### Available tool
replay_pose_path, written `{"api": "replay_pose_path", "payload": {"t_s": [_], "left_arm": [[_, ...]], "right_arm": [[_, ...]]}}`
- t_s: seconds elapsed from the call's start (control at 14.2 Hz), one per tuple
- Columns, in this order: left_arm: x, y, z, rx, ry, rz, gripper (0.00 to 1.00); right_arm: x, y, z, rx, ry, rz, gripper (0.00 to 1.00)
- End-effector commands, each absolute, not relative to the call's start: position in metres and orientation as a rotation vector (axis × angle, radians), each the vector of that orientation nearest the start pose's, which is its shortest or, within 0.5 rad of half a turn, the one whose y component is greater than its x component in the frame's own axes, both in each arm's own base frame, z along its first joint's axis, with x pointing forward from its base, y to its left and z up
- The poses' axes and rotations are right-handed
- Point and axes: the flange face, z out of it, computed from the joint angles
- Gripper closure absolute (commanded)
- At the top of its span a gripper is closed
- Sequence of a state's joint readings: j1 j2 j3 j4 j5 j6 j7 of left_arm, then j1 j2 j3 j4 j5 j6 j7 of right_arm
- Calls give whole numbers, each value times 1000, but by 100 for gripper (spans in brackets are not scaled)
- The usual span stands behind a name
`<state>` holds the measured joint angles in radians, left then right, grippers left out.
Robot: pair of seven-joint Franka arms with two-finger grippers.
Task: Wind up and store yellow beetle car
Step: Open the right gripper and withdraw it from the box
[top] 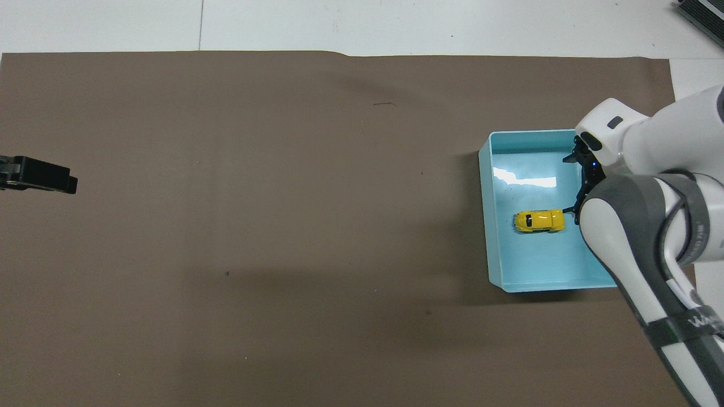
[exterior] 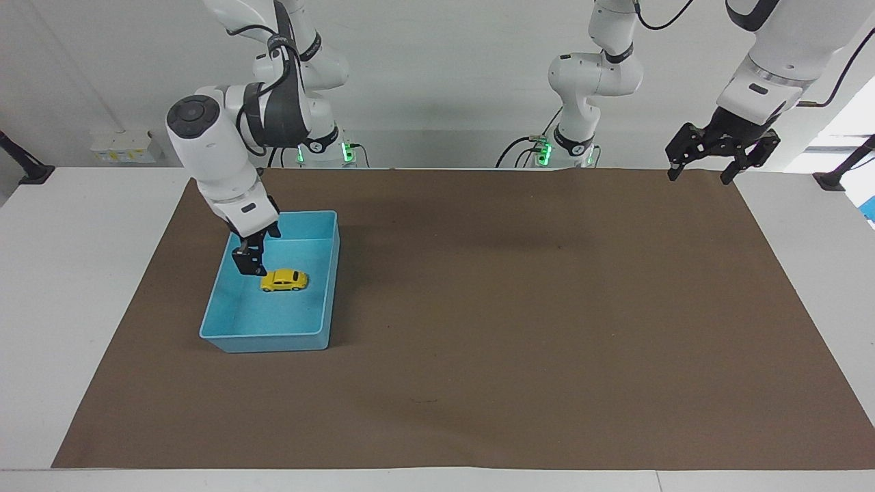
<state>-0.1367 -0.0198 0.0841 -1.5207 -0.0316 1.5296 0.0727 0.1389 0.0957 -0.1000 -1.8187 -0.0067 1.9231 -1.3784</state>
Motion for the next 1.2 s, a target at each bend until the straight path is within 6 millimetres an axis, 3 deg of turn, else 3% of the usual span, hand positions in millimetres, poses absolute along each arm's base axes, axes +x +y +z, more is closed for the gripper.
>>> {"api": "replay_pose_path", "payload": {"t_s": [0.0, 0.21, 0.49, 0.7, 0.99, 1.13], "left_arm": [[535, -28, 657, -3174, 186, -35, 0], [535, -28, 657, -3174, 186, -37, 0], [535, -28, 657, -3174, 186, -37, 0], [536, -27, 657, -3173, 184, -37, 0], [537, -18, 658, -3161, 160, -47, 0], [534, -13, 655, -3165, 151, -25, 0]], "right_arm": [[574, 15, 537, -2555, -1880, -72, 0], [562, 10, 571, -2634, -1769, -93, 0], [558, -8, 602, -2819, -1442, -80, 0], [553, -21, 618, -2940, -1141, -57, 0], [545, -8, 645, -3083, -703, -27, 0], [542, -12, 659, -3120, -444, -29, 0]]}}
